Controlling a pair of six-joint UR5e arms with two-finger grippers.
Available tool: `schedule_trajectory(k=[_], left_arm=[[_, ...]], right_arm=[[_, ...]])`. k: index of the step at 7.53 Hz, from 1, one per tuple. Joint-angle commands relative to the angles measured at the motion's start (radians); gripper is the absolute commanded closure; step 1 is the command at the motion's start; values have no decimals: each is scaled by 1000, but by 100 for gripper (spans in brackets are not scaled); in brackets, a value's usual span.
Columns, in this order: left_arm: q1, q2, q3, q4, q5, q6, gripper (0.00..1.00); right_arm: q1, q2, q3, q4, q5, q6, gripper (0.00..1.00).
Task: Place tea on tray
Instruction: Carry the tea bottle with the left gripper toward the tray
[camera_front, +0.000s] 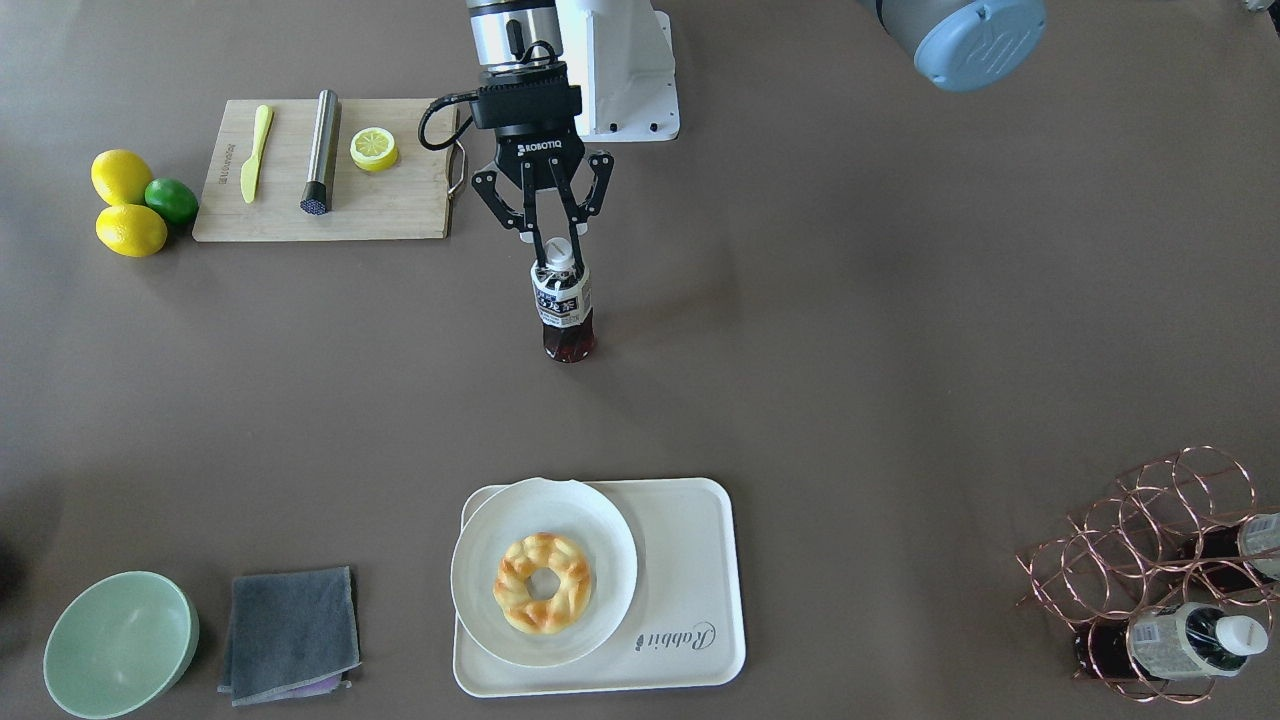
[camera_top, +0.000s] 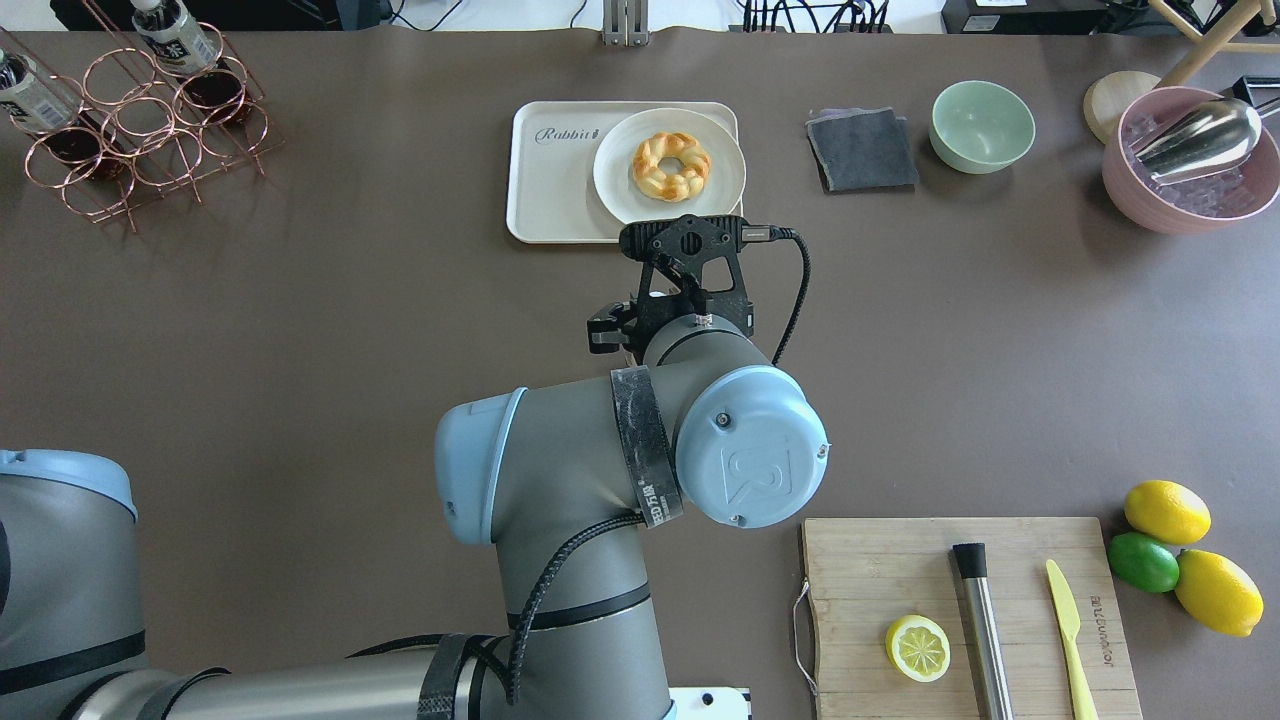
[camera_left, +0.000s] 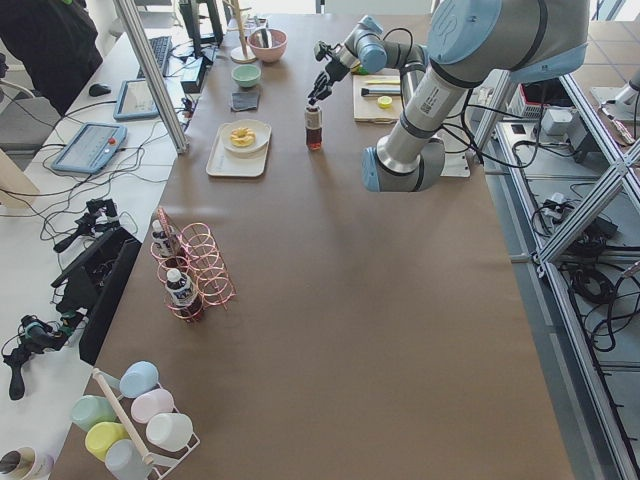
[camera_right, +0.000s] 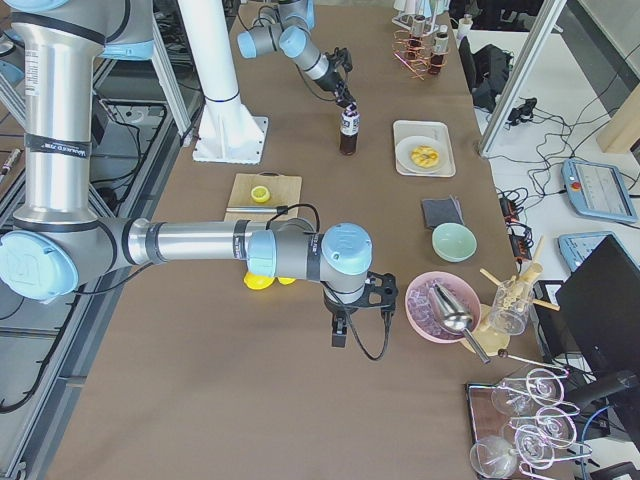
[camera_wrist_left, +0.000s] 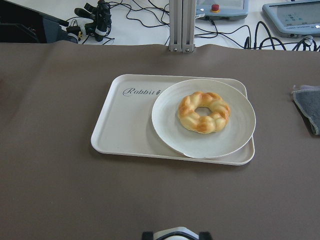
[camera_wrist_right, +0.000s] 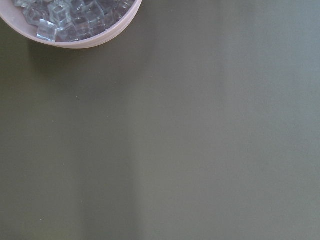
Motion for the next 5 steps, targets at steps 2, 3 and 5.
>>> schedule_trajectory(k=[2,3,5], left_arm=[[0,1,-8,0,1,11,3],[0,1,-21,0,-1,19,3],[-6,2,-57,3,-5,54,3]], right_arm=[[0,5,-2,0,-1,-3,0],[0,6,0,2,-1,-5,0],[0,37,0,0,2,-5,0]])
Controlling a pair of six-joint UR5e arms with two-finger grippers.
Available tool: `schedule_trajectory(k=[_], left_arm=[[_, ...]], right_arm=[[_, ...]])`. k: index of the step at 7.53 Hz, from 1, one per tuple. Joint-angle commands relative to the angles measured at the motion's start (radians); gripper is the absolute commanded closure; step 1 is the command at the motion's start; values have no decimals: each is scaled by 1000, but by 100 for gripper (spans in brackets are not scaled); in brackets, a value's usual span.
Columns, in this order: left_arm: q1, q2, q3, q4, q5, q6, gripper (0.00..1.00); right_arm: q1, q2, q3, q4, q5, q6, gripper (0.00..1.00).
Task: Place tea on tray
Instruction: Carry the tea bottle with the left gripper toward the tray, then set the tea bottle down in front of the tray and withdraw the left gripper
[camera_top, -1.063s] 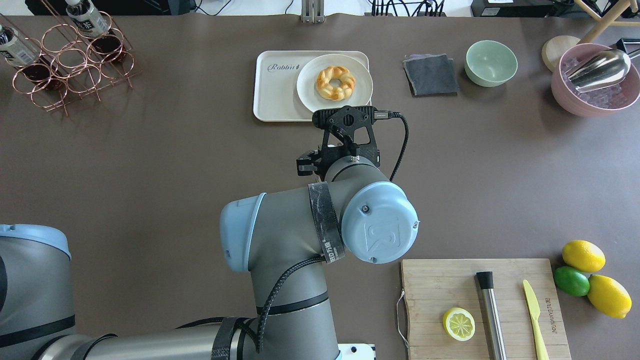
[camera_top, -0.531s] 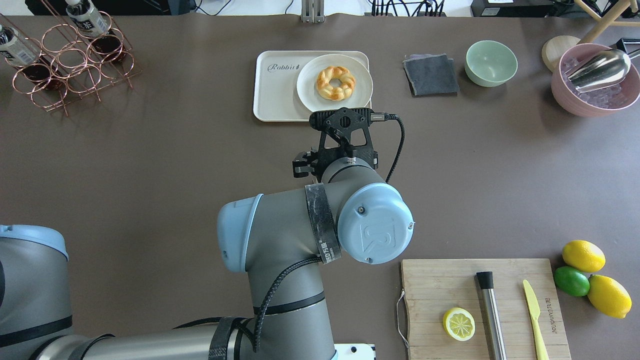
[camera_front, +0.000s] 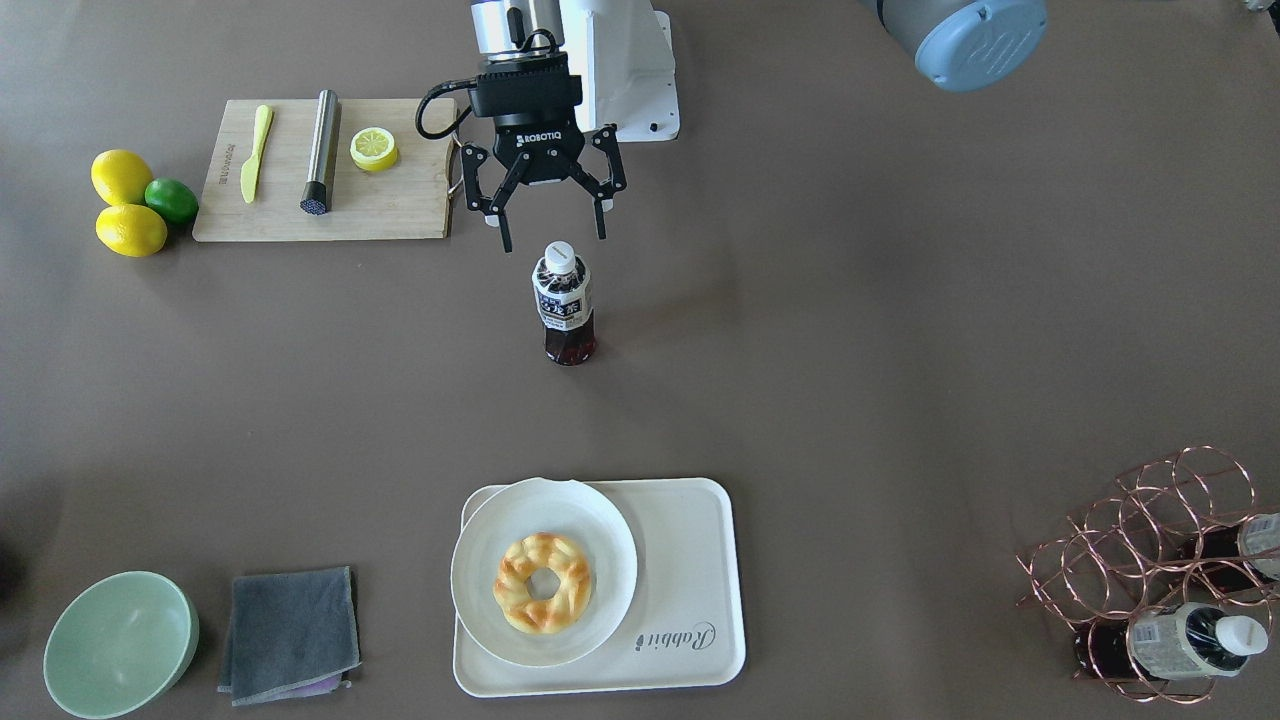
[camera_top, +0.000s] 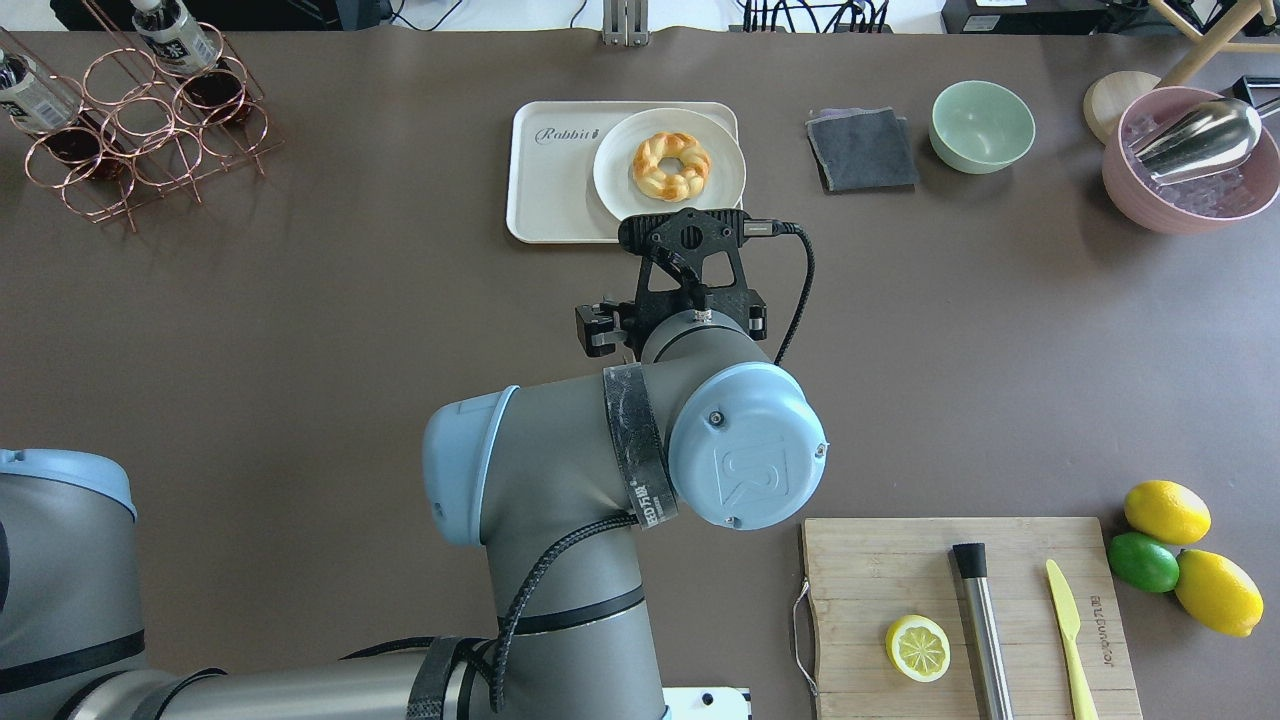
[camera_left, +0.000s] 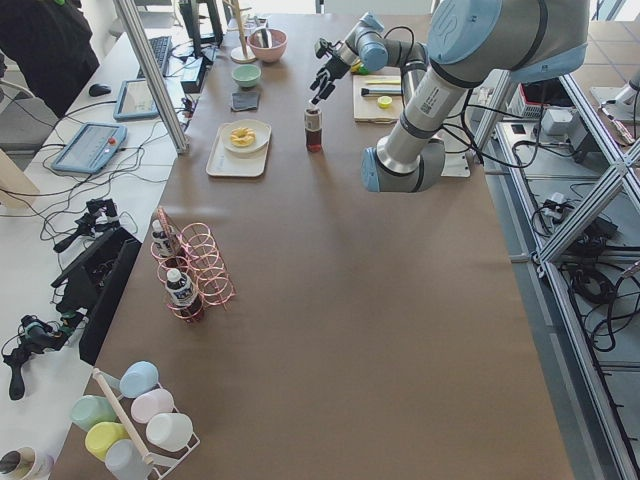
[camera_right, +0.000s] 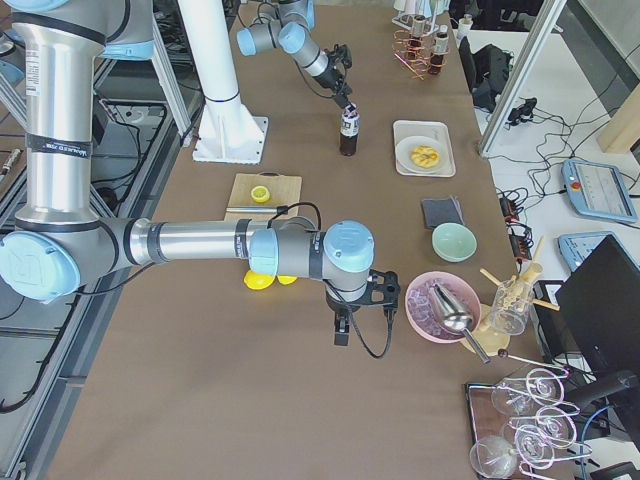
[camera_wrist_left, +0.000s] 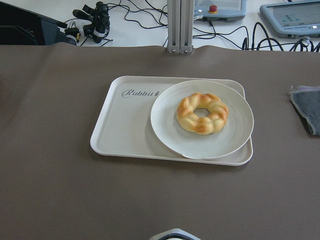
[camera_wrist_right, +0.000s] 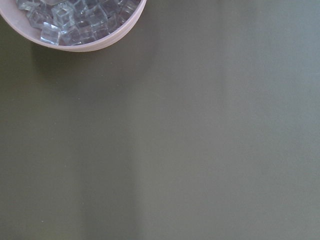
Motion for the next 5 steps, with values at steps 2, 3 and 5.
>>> schedule_trajectory(k=[2,3,5], left_arm=[[-47,1,-69,6,-47,88,3],[-92,1,-89,17,-114,116,3],[-219,39,-162,81,-276,206,3]], right_arm=[[-2,54,-1,-1,3,11,0],[-2,54,2,-1,9,11,0],[-14,56,30,0,8,11,0]])
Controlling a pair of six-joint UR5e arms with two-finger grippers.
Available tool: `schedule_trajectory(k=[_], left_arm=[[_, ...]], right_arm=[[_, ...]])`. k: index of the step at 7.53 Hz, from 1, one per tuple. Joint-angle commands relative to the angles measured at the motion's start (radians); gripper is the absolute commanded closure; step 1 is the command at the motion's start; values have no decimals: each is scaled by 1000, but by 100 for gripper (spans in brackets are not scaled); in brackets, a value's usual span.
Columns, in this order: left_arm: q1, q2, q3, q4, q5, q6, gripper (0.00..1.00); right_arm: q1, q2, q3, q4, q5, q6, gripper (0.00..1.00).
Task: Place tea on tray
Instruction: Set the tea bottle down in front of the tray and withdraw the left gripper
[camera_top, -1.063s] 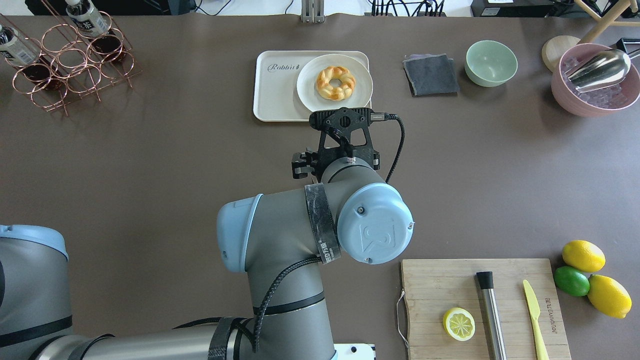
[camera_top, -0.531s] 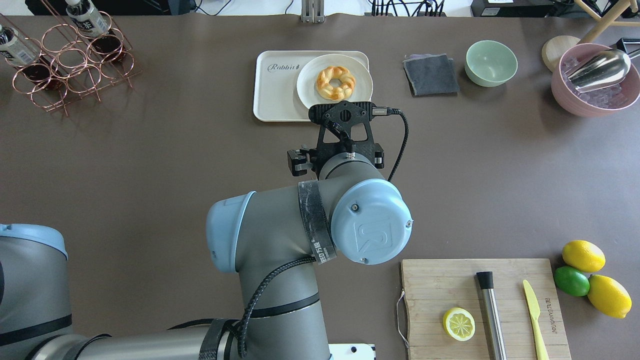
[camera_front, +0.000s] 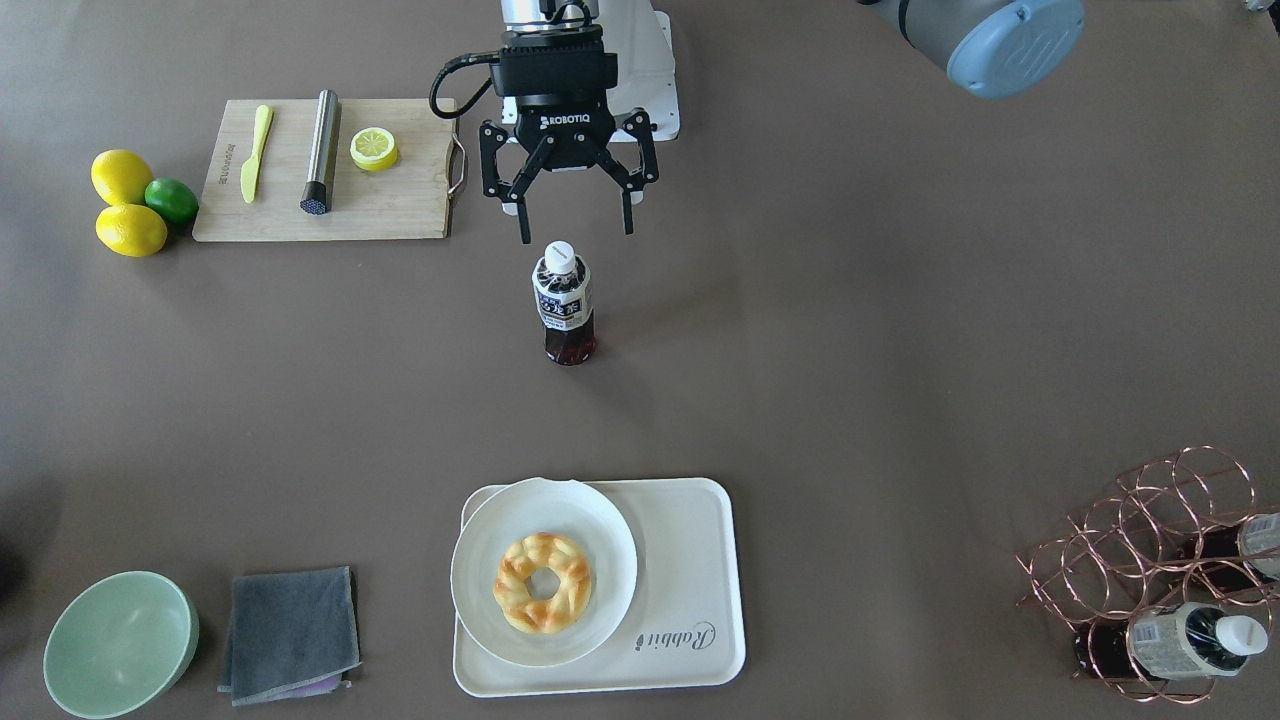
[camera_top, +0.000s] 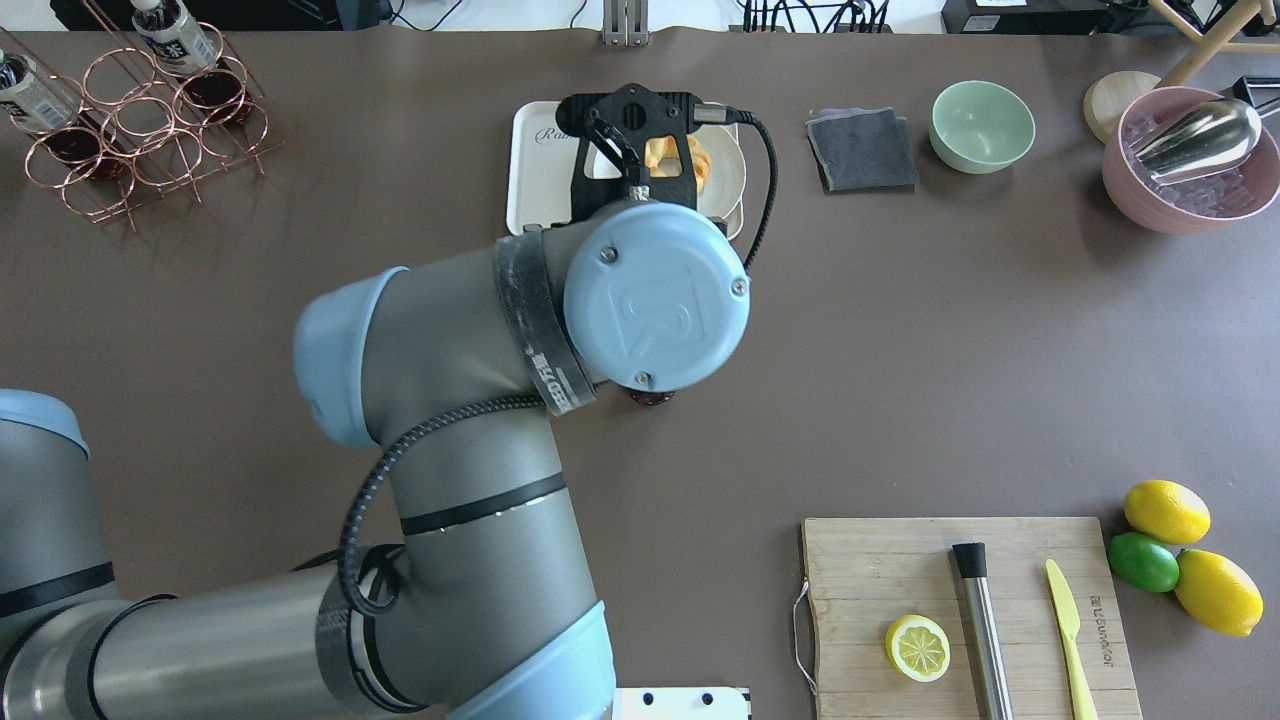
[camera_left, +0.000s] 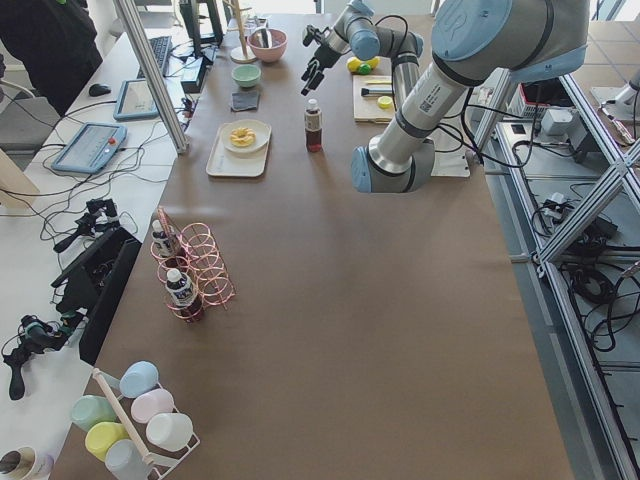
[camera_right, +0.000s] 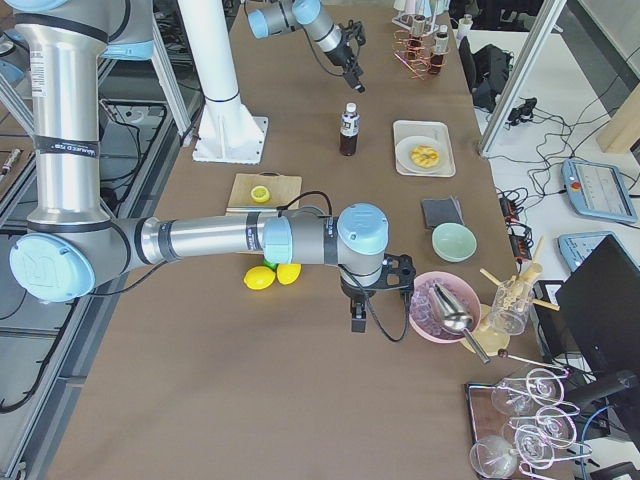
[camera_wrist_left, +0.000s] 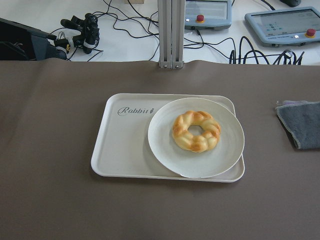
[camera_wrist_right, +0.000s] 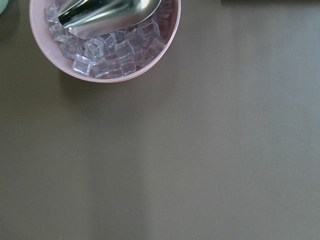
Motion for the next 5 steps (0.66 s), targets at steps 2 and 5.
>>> schedule_trajectory(k=[2,5], left_arm=[[-293,161,-162,46,-349,236,3],[-571,354,-224,46,-550,548,2]], right_arm=[[-28,33,26,-1,3,6,0],[-83,131,58,-14,49,112,0]])
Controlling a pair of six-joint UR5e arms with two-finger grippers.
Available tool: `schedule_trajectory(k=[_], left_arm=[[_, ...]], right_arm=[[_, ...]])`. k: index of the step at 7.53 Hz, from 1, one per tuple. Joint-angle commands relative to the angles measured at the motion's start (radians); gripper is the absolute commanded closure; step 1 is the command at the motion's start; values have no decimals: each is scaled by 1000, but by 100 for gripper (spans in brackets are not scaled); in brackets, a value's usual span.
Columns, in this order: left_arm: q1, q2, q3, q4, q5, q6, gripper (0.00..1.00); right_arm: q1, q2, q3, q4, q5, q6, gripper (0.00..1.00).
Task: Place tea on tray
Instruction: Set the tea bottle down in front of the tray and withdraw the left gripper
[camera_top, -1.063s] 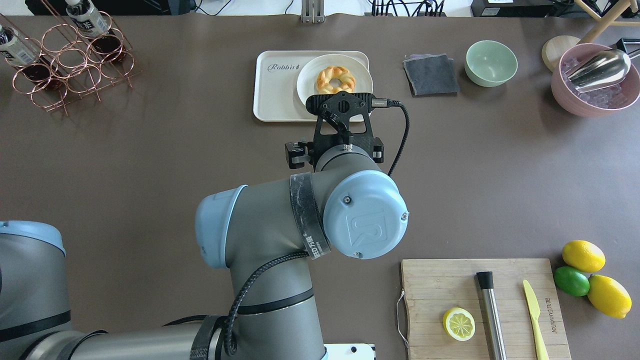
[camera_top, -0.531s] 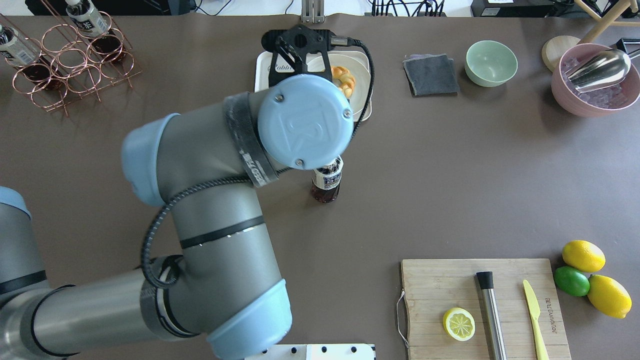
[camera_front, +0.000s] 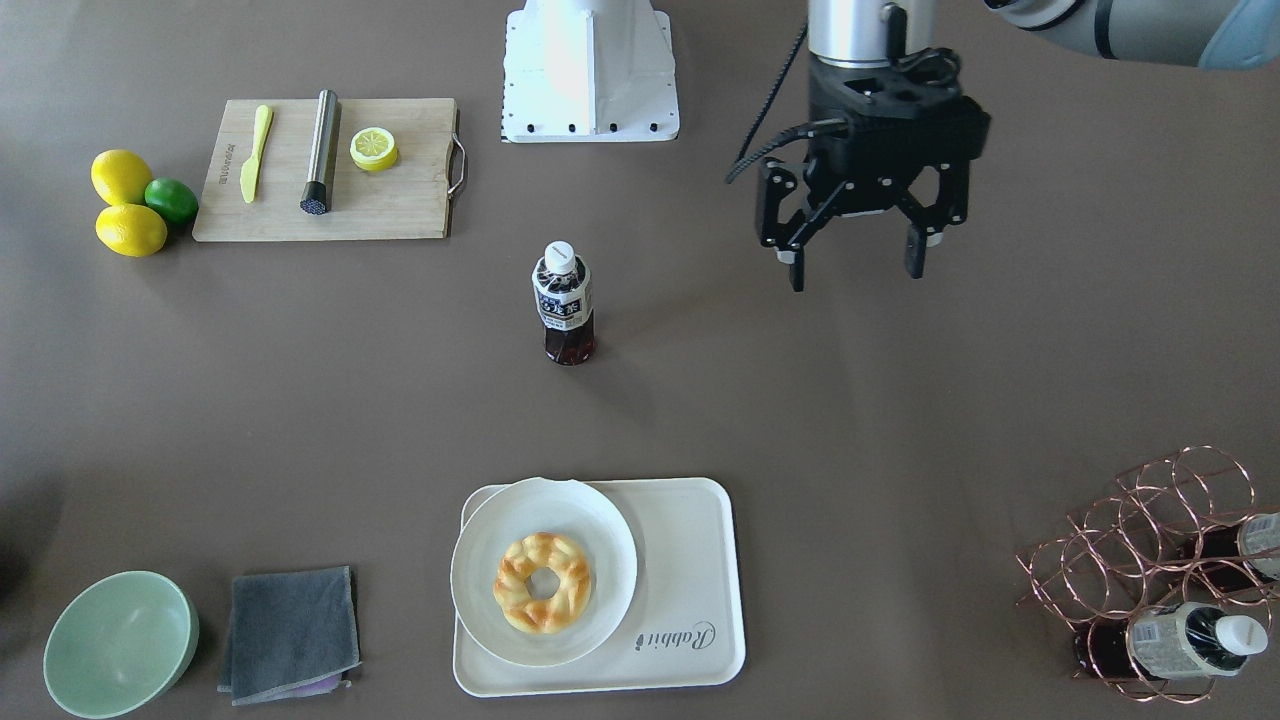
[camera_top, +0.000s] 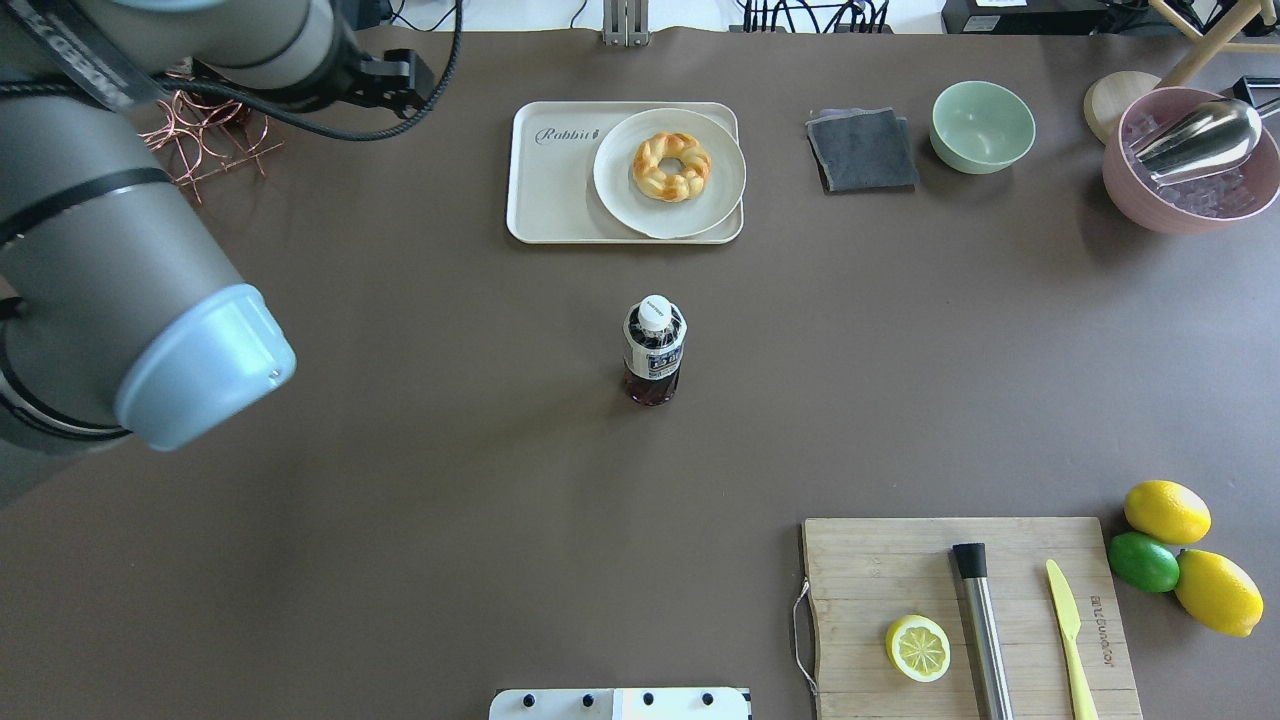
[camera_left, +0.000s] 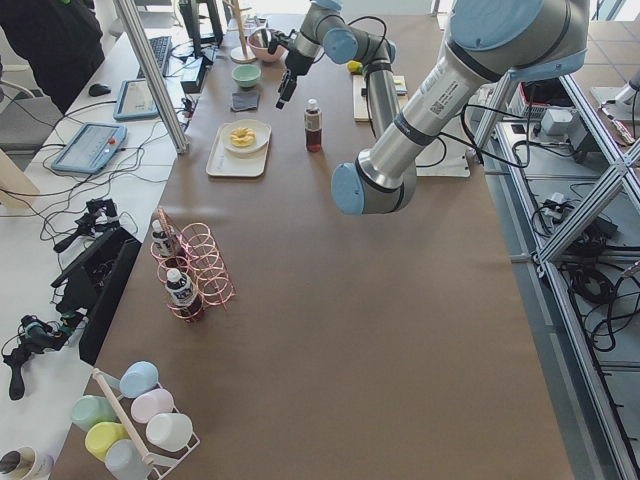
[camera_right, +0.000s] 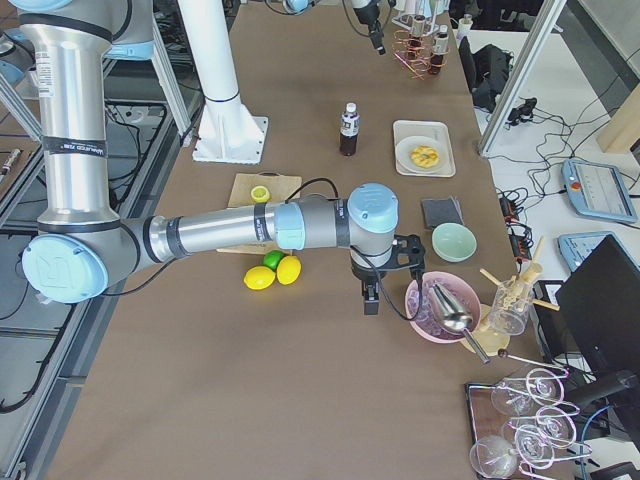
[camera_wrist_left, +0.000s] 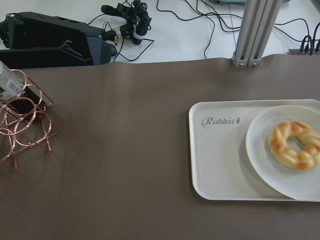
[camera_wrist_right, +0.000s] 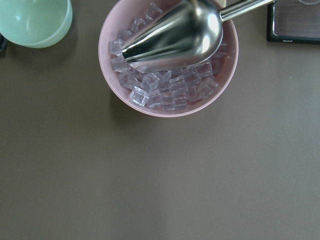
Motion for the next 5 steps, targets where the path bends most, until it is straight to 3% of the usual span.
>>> schedule_trajectory(k=[1,2,5], left_arm=[[-257,176,-42,-1,-175,321,3],[-364,239,-39,-1,-252,466,2],[-615,388,4,-5,-343,742,2]], right_arm=[[-103,110,47,-5,27,162,0],[-176,188,49,-7,26,248,0],[-428,486,43,-83,9,567,0]])
